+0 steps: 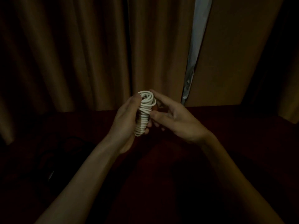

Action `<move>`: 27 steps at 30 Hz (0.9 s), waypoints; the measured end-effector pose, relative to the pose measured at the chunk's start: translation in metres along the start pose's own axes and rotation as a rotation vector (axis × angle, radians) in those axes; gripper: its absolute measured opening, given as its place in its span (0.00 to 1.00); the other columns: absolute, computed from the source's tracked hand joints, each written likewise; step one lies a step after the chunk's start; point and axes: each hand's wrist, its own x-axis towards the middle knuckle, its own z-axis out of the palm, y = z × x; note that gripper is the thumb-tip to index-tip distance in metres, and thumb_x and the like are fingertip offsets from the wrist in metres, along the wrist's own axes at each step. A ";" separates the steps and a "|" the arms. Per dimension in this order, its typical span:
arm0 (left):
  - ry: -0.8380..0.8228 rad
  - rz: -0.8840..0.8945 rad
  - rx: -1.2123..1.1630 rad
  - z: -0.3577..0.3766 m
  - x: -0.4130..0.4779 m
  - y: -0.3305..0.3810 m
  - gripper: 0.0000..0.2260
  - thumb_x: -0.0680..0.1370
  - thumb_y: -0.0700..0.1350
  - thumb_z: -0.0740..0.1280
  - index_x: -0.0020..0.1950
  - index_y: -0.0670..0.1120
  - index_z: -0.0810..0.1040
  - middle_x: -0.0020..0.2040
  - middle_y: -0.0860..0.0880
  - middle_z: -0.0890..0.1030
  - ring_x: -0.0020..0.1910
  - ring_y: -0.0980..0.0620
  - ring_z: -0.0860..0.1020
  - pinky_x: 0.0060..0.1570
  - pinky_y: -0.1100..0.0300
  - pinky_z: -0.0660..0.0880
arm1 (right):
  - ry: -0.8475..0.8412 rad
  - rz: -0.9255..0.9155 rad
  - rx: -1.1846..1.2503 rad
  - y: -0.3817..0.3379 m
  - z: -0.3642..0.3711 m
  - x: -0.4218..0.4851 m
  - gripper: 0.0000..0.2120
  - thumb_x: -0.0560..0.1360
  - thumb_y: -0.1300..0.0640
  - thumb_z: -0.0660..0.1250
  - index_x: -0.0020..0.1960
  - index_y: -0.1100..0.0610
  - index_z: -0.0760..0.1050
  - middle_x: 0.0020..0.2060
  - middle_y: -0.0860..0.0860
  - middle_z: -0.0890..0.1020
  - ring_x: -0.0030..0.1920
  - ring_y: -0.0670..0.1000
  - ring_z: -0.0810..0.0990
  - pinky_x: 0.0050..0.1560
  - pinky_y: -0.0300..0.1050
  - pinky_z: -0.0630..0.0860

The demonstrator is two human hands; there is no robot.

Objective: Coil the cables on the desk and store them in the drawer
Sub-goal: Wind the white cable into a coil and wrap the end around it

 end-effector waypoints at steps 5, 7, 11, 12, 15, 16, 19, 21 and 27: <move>-0.015 0.106 -0.062 -0.003 0.000 0.001 0.13 0.86 0.54 0.54 0.63 0.59 0.76 0.43 0.48 0.82 0.31 0.51 0.77 0.29 0.58 0.73 | 0.126 0.205 0.071 0.000 0.010 0.002 0.17 0.78 0.50 0.72 0.54 0.62 0.71 0.38 0.54 0.82 0.27 0.45 0.74 0.26 0.38 0.66; 0.019 0.145 -0.026 -0.004 0.001 0.001 0.13 0.86 0.53 0.54 0.62 0.53 0.77 0.40 0.47 0.81 0.31 0.50 0.76 0.28 0.59 0.73 | 0.158 0.222 0.162 0.000 0.014 0.005 0.13 0.78 0.53 0.72 0.52 0.60 0.72 0.37 0.55 0.82 0.25 0.44 0.71 0.24 0.35 0.62; 0.043 0.226 0.107 0.000 -0.002 -0.005 0.13 0.86 0.50 0.56 0.55 0.58 0.81 0.38 0.47 0.82 0.30 0.51 0.76 0.27 0.58 0.72 | 0.326 0.170 0.328 -0.005 0.019 0.011 0.05 0.80 0.64 0.67 0.56 0.63 0.75 0.33 0.53 0.77 0.29 0.45 0.75 0.29 0.36 0.68; 0.048 0.236 0.129 0.001 -0.002 -0.007 0.14 0.86 0.50 0.56 0.53 0.61 0.81 0.38 0.48 0.83 0.29 0.51 0.76 0.27 0.58 0.72 | 0.359 0.134 0.313 -0.006 0.022 0.011 0.07 0.81 0.66 0.66 0.58 0.64 0.75 0.33 0.53 0.76 0.28 0.44 0.76 0.27 0.35 0.69; 0.092 0.220 0.102 0.004 0.000 -0.008 0.13 0.87 0.48 0.55 0.56 0.55 0.79 0.36 0.48 0.82 0.28 0.51 0.75 0.27 0.59 0.70 | 0.440 0.030 0.205 -0.008 0.034 0.009 0.14 0.81 0.67 0.65 0.66 0.60 0.71 0.36 0.54 0.77 0.27 0.46 0.79 0.28 0.40 0.76; 0.109 0.213 0.089 0.004 0.001 -0.007 0.13 0.87 0.48 0.54 0.57 0.53 0.78 0.36 0.48 0.82 0.28 0.51 0.75 0.27 0.59 0.70 | 0.468 -0.006 0.170 -0.006 0.037 0.008 0.15 0.80 0.67 0.66 0.65 0.58 0.70 0.38 0.54 0.79 0.29 0.48 0.80 0.31 0.44 0.78; 0.153 0.240 0.078 0.003 0.002 -0.006 0.13 0.87 0.50 0.53 0.58 0.54 0.77 0.39 0.50 0.83 0.29 0.51 0.77 0.29 0.59 0.71 | 0.538 -0.067 0.129 -0.004 0.041 0.008 0.13 0.78 0.66 0.70 0.56 0.56 0.69 0.40 0.55 0.82 0.30 0.51 0.83 0.31 0.49 0.81; 0.174 0.282 0.105 0.004 0.001 -0.005 0.13 0.87 0.50 0.52 0.57 0.55 0.76 0.42 0.53 0.84 0.33 0.53 0.79 0.32 0.57 0.74 | 0.534 -0.117 0.022 0.000 0.043 0.008 0.09 0.79 0.64 0.70 0.56 0.57 0.74 0.40 0.54 0.83 0.33 0.52 0.84 0.33 0.53 0.83; 0.200 0.403 0.207 0.006 -0.001 -0.006 0.12 0.86 0.47 0.51 0.59 0.52 0.73 0.42 0.64 0.83 0.39 0.66 0.80 0.36 0.72 0.75 | 0.543 -0.215 -0.048 0.007 0.050 0.006 0.08 0.81 0.61 0.66 0.56 0.52 0.81 0.38 0.47 0.84 0.36 0.52 0.84 0.35 0.63 0.81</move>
